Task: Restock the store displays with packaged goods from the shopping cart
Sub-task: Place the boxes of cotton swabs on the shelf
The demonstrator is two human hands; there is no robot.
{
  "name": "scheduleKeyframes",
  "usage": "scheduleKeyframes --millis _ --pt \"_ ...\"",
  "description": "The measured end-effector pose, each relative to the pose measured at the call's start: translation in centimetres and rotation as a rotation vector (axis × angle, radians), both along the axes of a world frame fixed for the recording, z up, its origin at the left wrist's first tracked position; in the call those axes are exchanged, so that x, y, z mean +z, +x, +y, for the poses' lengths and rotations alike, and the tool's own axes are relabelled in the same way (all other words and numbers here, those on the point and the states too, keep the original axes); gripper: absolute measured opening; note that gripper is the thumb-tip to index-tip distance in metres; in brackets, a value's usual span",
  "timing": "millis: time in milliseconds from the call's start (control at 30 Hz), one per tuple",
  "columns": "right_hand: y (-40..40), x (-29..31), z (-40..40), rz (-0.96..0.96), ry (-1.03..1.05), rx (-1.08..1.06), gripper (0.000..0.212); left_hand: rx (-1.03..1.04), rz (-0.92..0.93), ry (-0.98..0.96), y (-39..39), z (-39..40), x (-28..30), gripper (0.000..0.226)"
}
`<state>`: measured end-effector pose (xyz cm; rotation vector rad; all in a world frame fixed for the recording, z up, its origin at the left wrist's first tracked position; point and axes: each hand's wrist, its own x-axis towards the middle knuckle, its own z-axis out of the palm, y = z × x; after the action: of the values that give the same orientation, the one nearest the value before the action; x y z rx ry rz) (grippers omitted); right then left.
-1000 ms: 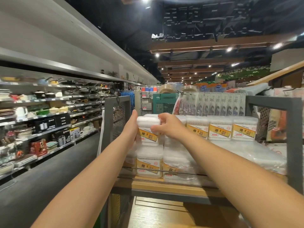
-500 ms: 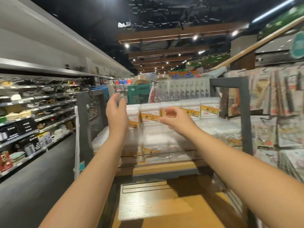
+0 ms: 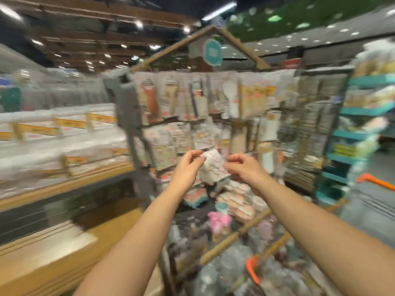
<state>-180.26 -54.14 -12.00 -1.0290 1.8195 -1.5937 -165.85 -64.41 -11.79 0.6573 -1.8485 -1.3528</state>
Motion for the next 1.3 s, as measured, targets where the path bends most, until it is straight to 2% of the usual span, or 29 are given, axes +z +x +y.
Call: scheduleKeyframes --millis 100,233,300,400,533,567,633,667,733,800,933,1033,1133,1233,1300 --pt "-6.8 -4.0 7.7 -0.011 0.119 -0.114 0.019 -0.231 -0.107 0.121 -7.9 6.0 -4.2 0.012" --pt "-11.9 -9.8 15.8 -0.033 0.299 -0.189 0.007 -0.435 -0.288 0.201 -14.8 12.0 -10.2 0.011" --pt "-13.9 -13.4 19.1 -0.075 0.384 -0.216 0.015 -0.489 -0.348 0.239 -17.3 14.5 -13.3 0.014" --pt "-16.1 -18.9 22.1 -0.222 0.507 -0.249 0.013 -0.554 -0.486 0.271 -19.7 16.6 -18.4 0.021" --pt "-17.5 -26.4 23.3 -0.406 0.575 -0.323 0.019 -0.674 -0.726 0.406 -21.1 17.2 -26.9 0.004" --pt "-17.9 -28.0 23.3 -0.436 0.584 -0.328 0.02 -0.69 -0.777 0.462 -21.5 17.2 -28.6 0.007" --pt "-18.4 -31.2 22.9 -0.512 0.614 -0.334 0.022 -0.628 -0.836 0.608 -22.4 16.5 -31.6 0.031" --pt "-18.3 -32.6 22.6 -0.556 0.628 -0.344 0.021 -0.559 -0.839 0.681 -22.7 15.9 -32.7 0.036" --pt "-17.6 -35.2 21.5 -0.623 0.704 -0.349 0.019 -0.444 -0.867 0.741 -23.4 14.3 -35.0 0.034" --pt "-16.5 -38.5 20.0 -0.68 0.791 -0.304 0.031 -0.426 -0.892 0.755 -23.8 12.6 -36.9 0.032" --pt "-14.5 -43.5 16.1 -0.785 0.766 -0.308 0.024 -0.42 -0.94 0.794 -23.9 11.0 -39.1 0.051" --pt "-13.4 -46.5 13.8 -0.759 0.74 -0.305 0.062 -0.383 -0.973 0.8 -23.3 10.3 -40.4 0.053" --pt "-13.0 -48.8 12.7 -0.612 0.832 -0.25 0.093 -0.326 -0.978 0.788 -22.7 10.0 -40.9 0.058" --pt "-13.7 -49.8 12.1 -0.642 0.782 -0.167 0.094 -0.331 -1.005 0.744 -22.7 10.1 -41.4 0.049" --pt "-14.1 -50.6 12.3 -0.57 0.78 -0.105 0.093 -0.354 -1.012 0.757 -23.1 10.3 -41.6 0.034"
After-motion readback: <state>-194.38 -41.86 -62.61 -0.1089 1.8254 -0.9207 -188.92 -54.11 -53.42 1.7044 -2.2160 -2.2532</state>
